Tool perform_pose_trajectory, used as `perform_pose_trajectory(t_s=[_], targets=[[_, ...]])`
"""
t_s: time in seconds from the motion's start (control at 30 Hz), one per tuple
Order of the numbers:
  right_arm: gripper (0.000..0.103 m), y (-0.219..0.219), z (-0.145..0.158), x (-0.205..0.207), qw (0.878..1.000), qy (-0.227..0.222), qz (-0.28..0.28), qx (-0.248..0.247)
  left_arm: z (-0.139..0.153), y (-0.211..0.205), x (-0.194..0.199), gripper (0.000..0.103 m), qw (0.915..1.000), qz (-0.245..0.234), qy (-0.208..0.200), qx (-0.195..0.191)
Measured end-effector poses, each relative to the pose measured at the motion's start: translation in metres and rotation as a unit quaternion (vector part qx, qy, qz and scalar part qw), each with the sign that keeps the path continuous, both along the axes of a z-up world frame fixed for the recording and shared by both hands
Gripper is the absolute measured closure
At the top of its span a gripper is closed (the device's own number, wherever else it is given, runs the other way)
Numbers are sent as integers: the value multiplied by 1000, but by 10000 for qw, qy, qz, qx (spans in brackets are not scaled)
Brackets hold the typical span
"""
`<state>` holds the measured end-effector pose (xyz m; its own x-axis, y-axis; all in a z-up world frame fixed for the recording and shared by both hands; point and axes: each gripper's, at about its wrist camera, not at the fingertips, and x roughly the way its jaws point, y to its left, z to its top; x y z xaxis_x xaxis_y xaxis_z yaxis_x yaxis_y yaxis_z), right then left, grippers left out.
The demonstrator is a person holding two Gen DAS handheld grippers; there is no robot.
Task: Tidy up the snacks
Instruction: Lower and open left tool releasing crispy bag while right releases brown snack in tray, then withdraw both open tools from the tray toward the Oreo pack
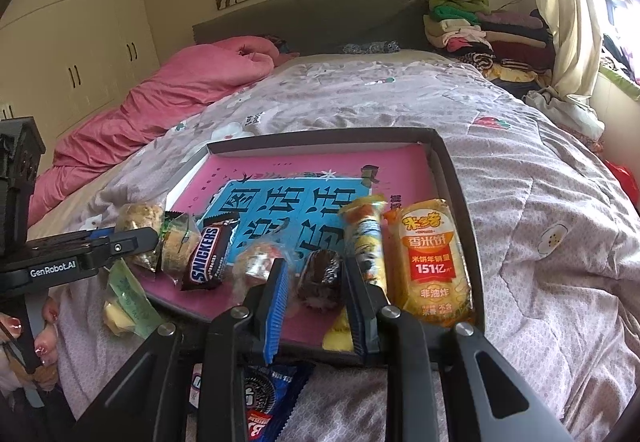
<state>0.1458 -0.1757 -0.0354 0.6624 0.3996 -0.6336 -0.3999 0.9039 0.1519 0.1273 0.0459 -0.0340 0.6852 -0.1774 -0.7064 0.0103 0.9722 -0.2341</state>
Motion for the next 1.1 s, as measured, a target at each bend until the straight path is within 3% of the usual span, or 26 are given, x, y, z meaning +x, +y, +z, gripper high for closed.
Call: perform_pose_trajectory(t_s=[0.53, 0.63, 1.1], targets=[[75, 10, 1, -10, 9997, -61, 211, -87, -1, 1, 2, 50, 10000, -2, 49, 30], [75, 12, 1, -10, 9996, -54, 244, -93, 0, 3, 2, 42, 10000, 41, 45, 68], [67, 17, 2, -14, 9993, -96, 326, -126, 6, 6, -1, 33, 10000, 53, 34, 49]])
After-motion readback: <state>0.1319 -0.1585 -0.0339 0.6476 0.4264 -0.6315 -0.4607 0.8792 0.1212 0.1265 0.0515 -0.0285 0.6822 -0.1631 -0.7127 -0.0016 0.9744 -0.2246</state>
